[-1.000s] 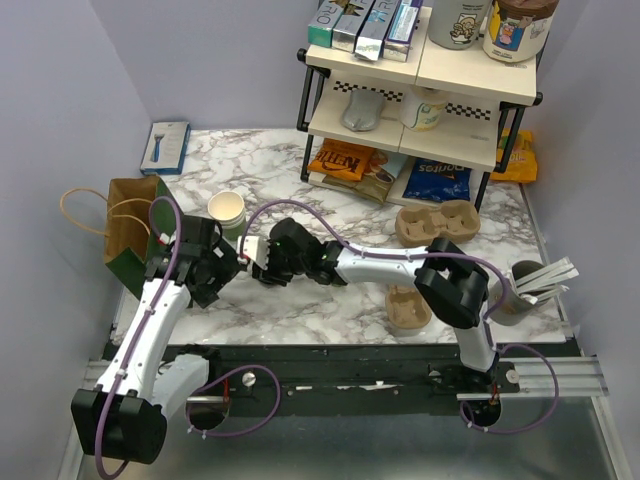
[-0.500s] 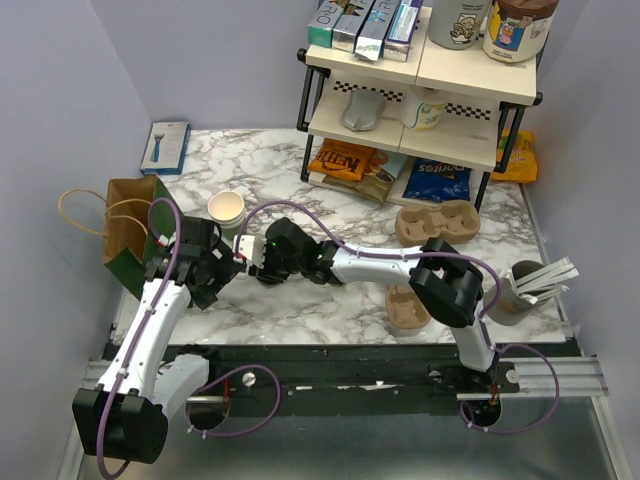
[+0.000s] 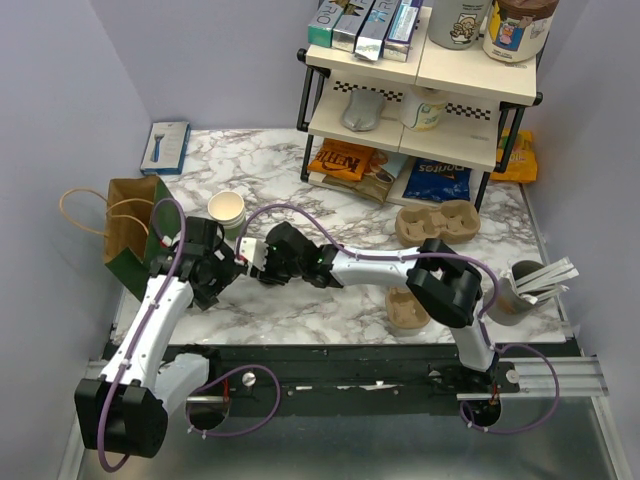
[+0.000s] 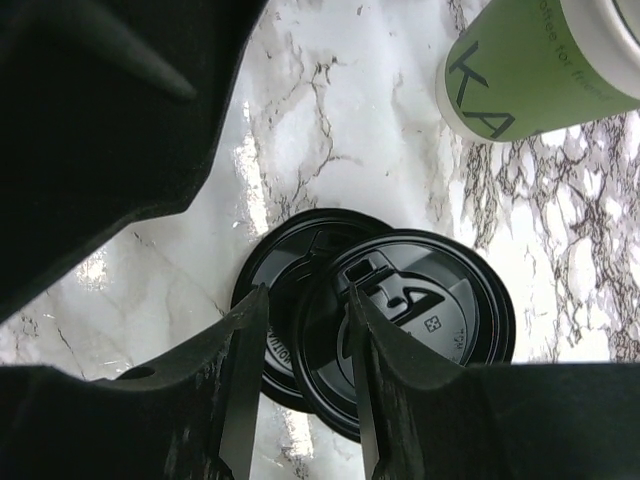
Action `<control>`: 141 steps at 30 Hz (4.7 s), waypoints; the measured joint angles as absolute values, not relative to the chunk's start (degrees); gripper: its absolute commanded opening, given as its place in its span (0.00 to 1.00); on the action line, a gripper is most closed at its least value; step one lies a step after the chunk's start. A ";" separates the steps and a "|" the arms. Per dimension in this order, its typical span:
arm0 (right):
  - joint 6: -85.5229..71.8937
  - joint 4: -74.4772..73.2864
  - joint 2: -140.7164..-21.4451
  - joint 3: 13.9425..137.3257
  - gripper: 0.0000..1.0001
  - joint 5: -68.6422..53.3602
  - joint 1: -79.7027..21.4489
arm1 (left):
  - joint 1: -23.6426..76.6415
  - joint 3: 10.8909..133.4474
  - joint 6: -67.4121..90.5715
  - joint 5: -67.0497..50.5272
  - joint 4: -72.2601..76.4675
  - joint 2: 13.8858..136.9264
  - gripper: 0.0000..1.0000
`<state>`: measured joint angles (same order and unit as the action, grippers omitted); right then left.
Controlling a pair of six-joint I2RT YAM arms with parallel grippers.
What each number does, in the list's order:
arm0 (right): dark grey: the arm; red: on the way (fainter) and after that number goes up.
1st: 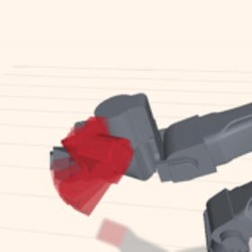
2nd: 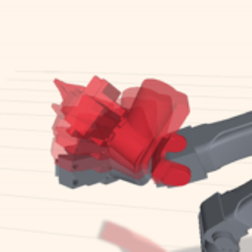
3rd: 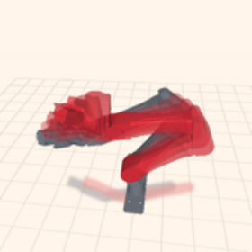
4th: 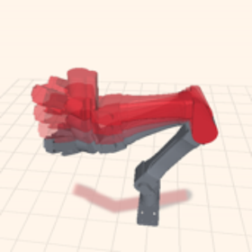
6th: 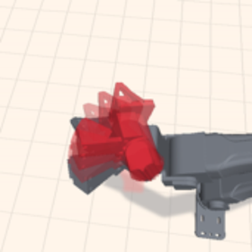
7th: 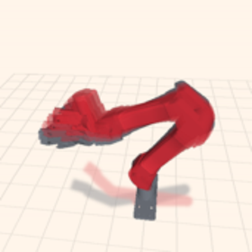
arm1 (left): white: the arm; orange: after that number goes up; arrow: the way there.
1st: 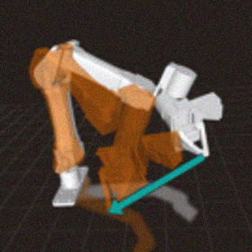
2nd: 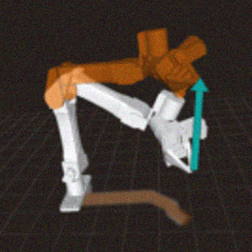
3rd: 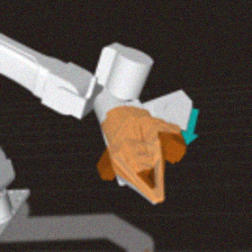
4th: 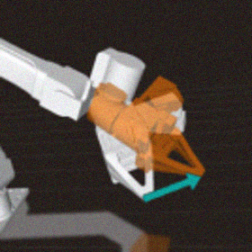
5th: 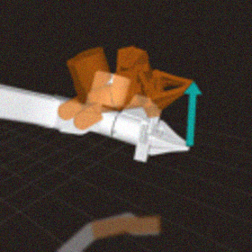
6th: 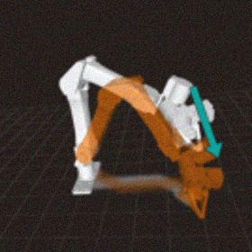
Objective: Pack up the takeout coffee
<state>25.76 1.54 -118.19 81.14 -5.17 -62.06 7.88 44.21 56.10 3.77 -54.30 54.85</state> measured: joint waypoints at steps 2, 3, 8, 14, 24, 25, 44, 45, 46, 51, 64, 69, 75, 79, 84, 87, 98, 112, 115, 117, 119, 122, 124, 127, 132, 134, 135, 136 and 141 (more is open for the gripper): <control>25.50 1.65 -118.19 80.93 0.45 -4.78 -62.06 | 7.88 44.21 56.07 3.79 -53.95 55.44 0.99; 25.34 1.74 -118.17 80.77 0.45 -4.58 -62.04 | 7.88 44.21 56.10 4.05 -53.78 55.68 0.99; 23.73 1.69 -117.54 78.83 0.45 -4.14 -61.87 | 7.88 44.21 56.10 6.76 -52.88 57.23 0.99; 22.24 1.76 -115.87 78.35 0.45 -4.21 -61.76 | 7.88 44.21 55.90 8.91 -52.03 59.24 0.99; 22.24 2.87 -114.74 78.35 0.45 -4.34 -61.76 | 7.88 44.10 55.51 9.67 -51.31 59.20 0.99; 22.44 2.87 -114.74 78.35 0.45 -4.43 -61.76 | 7.88 44.03 55.44 9.74 -51.29 59.20 0.99; 23.88 2.81 -117.25 78.48 0.41 -5.67 -61.76 | 6.72 41.34 54.26 10.09 -50.24 58.70 0.99; 23.90 2.79 -117.49 78.61 0.41 -5.67 -61.76 | 6.70 41.32 54.22 10.09 -50.22 58.61 0.99; 23.90 2.79 -117.75 78.72 0.40 -5.65 -61.76 | 6.70 41.34 54.17 10.09 -50.19 58.59 0.99; 24.03 2.35 -118.74 79.22 0.27 -5.65 -61.76 | 6.35 41.32 53.84 10.09 -50.15 58.57 0.99; 21.87 2.04 -118.67 79.35 0.04 -5.63 -61.76 | 6.04 41.30 52.93 9.67 -49.12 57.76 0.99; 18.37 1.74 -117.45 79.35 0.01 -5.26 -61.73 | 6.00 40.21 51.99 8.05 -47.40 55.48 0.99; 11.20 -0.67 -113.38 80.01 0.01 -6.98 -60.38 | 6.00 36.99 51.64 5.21 -44.62 49.65 0.99; 5.52 -2.50 -110.02 80.64 0.01 -13.91 -57.69 | 6.00 35.66 51.62 2.52 -42.37 45.10 0.99; -1.56 -3.16 -106.89 80.86 0.01 -26.68 -53.25 | 6.00 33.28 52.40 -2.28 -38.87 35.62 0.99; -5.23 -3.09 -105.65 80.84 0.01 -34.68 -50.87 | 6.00 31.44 54.48 -4.93 -35.68 28.88 0.99; -10.57 -2.63 -103.90 80.84 0.01 -47.18 -49.65 | 5.96 18.81 66.92 -14.66 -18.65 17.72 0.99; -10.26 -1.45 -103.48 80.95 0.01 -45.47 -49.36 | 5.63 18.11 68.90 -16.34 -15.25 17.89 0.99; -9.67 -2.04 -103.48 81.10 0.01 -44.27 -49.67 | 5.65 19.46 68.84 -17.10 -14.94 17.91 0.99; -9.21 -2.68 -103.59 81.47 0.01 -43.40 -49.95 | 5.65 20.38 68.75 -17.21 -15.00 17.91 0.99; -8.88 -2.90 -103.72 81.76 0.01 -42.83 -50.19 | 5.63 21.43 68.38 -17.21 -15.20 17.89 0.99; -8.60 -2.94 -103.88 81.93 0.01 -42.59 -50.35 | 5.63 22.37 67.94 -17.21 -15.29 18.00 0.99; -8.51 -2.92 -103.88 81.97 0.01 -42.04 -50.48 | 5.65 22.46 67.72 -17.28 -15.31 18.70 0.99; -8.54 -2.85 -103.88 82.02 0.01 -41.23 -50.65 | 5.63 22.46 67.44 -17.39 -15.59 19.88 0.98; -9.10 -2.55 -103.88 82.02 0.01 -40.71 -50.68 | 5.63 22.33 67.48 -17.61 -15.35 19.94 0.95; -9.32 -2.42 -103.88 82.02 0.01 -40.73 -50.68 | 5.63 22.13 67.53 -17.76 -15.20 19.94 0.94; -9.50 -2.28 -103.88 82.02 0.01 -40.73 -50.68 | 5.65 22.02 67.55 -17.82 -15.18 19.94 0.93; -9.63 -2.17 -103.85 82.02 0.01 -40.73 -50.68 | 5.63 21.93 67.55 -17.89 -15.22 19.94 0.92; -10.35 -0.97 -103.81 82.02 0.01 -40.75 -50.68 | 5.63 21.87 67.55 -18.24 -15.09 19.94 0.91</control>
<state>-10.35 -0.97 -103.81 82.02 -40.75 -50.68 5.63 21.87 67.55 -18.24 -15.09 19.94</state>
